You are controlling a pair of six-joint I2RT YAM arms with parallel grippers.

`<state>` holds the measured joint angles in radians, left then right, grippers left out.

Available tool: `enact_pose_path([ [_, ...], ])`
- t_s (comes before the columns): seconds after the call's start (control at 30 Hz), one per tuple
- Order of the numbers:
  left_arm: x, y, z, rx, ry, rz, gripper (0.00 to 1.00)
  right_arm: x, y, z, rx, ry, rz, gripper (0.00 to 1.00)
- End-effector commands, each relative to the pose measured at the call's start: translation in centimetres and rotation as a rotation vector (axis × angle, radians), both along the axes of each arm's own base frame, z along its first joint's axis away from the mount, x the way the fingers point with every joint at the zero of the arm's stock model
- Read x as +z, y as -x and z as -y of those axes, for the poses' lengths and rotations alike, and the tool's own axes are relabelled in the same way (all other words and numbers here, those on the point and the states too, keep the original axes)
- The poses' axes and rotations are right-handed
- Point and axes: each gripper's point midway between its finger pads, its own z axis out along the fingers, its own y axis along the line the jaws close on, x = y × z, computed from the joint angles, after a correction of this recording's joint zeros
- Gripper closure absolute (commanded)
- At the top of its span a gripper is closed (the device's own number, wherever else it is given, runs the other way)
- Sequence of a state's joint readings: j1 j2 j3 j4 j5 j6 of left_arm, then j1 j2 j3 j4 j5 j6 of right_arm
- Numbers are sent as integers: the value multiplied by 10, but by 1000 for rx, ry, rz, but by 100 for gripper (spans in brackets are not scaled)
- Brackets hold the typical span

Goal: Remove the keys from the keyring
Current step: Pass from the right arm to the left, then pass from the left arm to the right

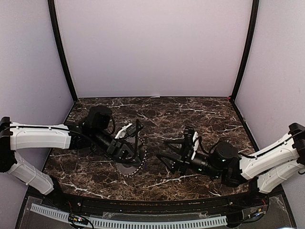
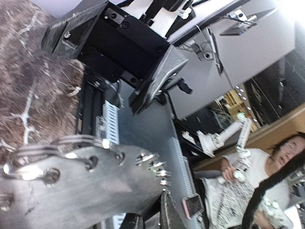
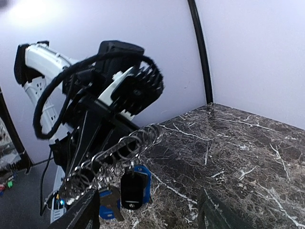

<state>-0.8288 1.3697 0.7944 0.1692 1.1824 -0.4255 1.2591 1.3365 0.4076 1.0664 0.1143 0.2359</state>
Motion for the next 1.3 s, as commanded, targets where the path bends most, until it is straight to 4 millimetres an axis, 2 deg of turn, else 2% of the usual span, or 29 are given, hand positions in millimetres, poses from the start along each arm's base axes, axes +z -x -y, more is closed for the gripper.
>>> enact_pose_path([
  [0.0, 26, 24, -22, -137, -7, -114, 100, 4, 13, -13, -5, 48, 97, 33],
  [0.13, 37, 26, -26, -147, -35, -163, 100, -3, 22, -26, -30, 71, 141, 38],
  [0.23, 42, 23, -28, -141, -45, -190, 100, -3, 32, -34, -15, 49, 158, 53],
  [0.3, 44, 22, -28, -140, -50, -207, 100, -7, 37, -43, -11, 72, 171, 59],
  [0.63, 44, 20, -27, -128, -66, -221, 100, -15, 38, -67, -90, 116, 193, 61],
  [0.83, 46, 21, -28, -121, -64, -214, 100, -17, 32, -80, -120, 151, 210, 71],
  [0.97, 45, 21, -29, -115, -64, -215, 100, -18, 28, -80, -148, 163, 202, 79],
  [1.1, 44, 20, -29, -100, -65, -195, 100, -21, 21, -72, -193, 162, 173, 100],
  [1.27, 41, 14, -32, -60, -70, -174, 100, -24, 14, -55, -244, 163, 141, 100],
])
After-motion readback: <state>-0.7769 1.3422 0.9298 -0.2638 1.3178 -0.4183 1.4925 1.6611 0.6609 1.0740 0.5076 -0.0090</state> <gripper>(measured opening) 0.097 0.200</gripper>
